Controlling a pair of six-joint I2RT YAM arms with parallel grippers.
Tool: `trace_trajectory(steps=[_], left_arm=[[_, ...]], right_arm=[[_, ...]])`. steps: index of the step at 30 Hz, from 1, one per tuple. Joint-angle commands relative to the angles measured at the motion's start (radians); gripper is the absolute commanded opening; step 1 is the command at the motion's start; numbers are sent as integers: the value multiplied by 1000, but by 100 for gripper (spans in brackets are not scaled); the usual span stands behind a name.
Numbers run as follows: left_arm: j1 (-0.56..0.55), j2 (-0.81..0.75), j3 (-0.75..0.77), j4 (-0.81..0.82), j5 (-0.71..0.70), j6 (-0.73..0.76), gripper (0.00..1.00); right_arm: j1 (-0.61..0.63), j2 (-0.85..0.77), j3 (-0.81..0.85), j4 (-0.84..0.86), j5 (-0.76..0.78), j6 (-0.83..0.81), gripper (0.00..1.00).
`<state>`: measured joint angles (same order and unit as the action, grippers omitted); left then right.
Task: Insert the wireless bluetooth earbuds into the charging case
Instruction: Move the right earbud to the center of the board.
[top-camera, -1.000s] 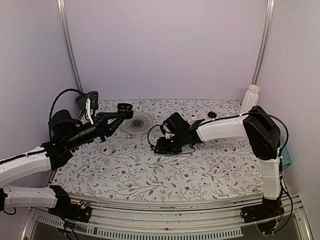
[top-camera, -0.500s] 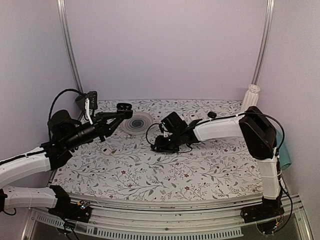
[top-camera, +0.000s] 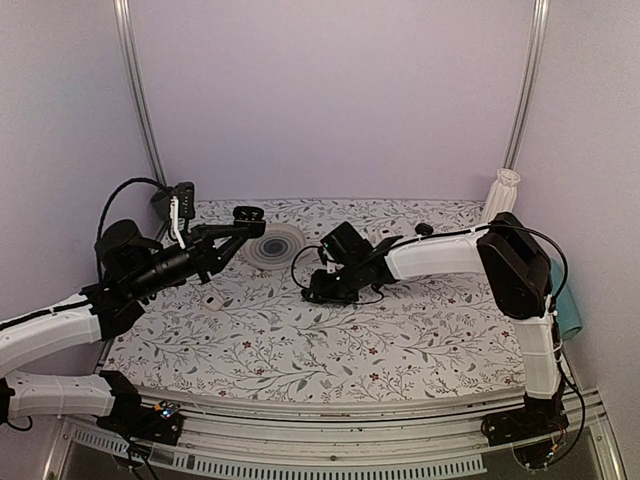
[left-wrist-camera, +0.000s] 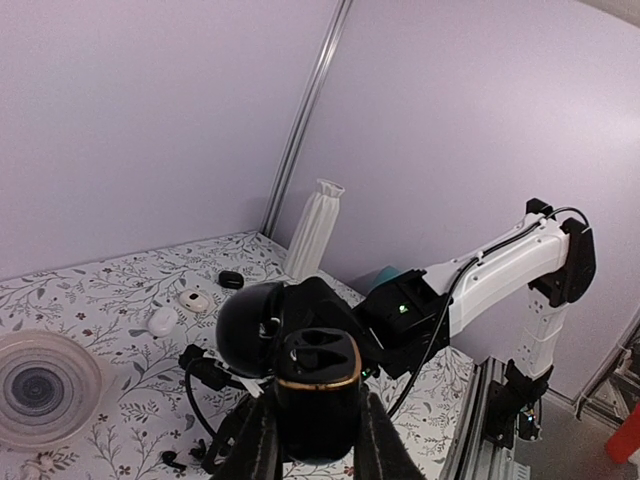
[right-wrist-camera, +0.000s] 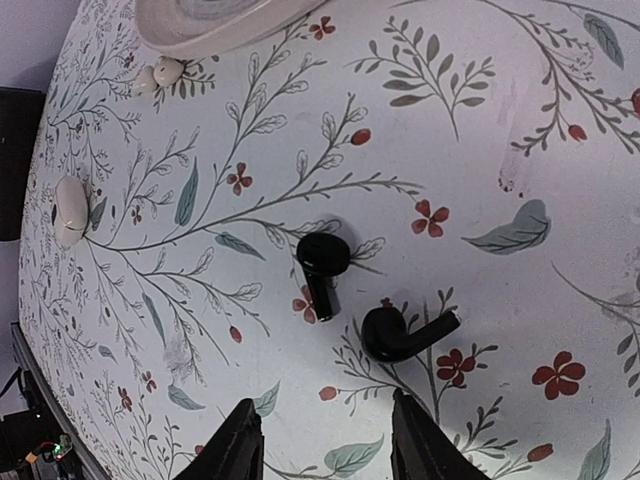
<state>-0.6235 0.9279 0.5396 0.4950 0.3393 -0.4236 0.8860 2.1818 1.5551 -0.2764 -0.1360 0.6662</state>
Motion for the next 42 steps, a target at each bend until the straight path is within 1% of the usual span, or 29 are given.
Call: trace_trajectory(steps=[1,8,17,23,27,30,34,42], left_arm=[[12,-2,-8,25,13,-10,0],[13,-9,-4,12,12,-5,0],[16,-4,8,7,19,-6,0],[16,3,20,-1,27,-1,0],[16,20,30,2,36,-3,0],[16,29,36,4,42,-4,0],[17,36,38,9,44,-6,0],[17,44,37,21,50,-15,0]], right_arm=[[6,39,0,13,8,19,44],[-9,77,52,7,17,17,44],[-19,142,152,-44,55,-11,44],[-22,153,167,-70,117,-29,43],[-29,157,181,-75,132,-35,43],[-29,194,204,-95,146,-53,40],[-26,203,214,-116,175,-74,34],[6,209,235,-175,276,-105,33]])
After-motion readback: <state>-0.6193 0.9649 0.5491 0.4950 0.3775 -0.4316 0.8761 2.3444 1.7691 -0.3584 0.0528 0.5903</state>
